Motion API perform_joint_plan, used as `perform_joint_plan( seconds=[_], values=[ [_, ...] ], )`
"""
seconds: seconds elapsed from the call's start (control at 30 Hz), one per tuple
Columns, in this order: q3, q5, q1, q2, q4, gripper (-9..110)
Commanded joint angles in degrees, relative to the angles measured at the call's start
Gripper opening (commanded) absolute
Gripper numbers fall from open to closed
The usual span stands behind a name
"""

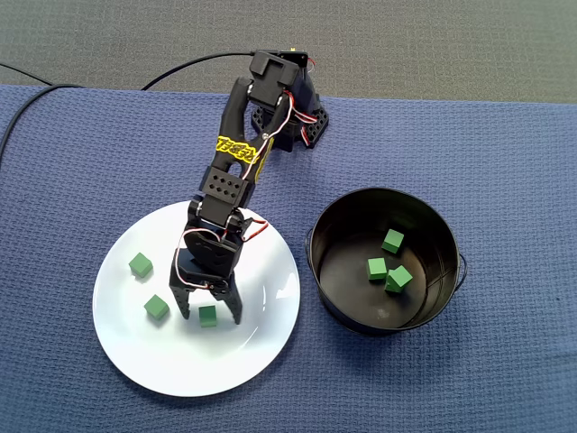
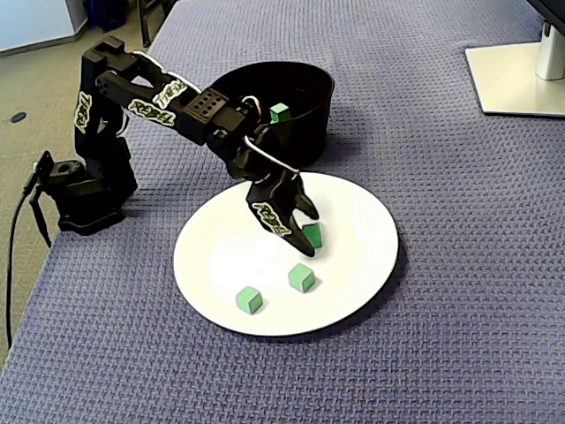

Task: Pick up the items on the white plate and put them in the black container.

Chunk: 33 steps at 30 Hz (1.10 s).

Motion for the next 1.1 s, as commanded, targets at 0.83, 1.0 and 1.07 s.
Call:
perform_joint_plan(
  seconds=[0.83, 1.0, 1.07],
  values=[
    [6.8, 11.9, -1.2, 5.7, -5.9, 0],
    [7.8, 22.9, -0.9, 20.2, 1.9, 0],
    [8.9, 26.0, -0.2, 28.1, 4.7, 0]
  ],
)
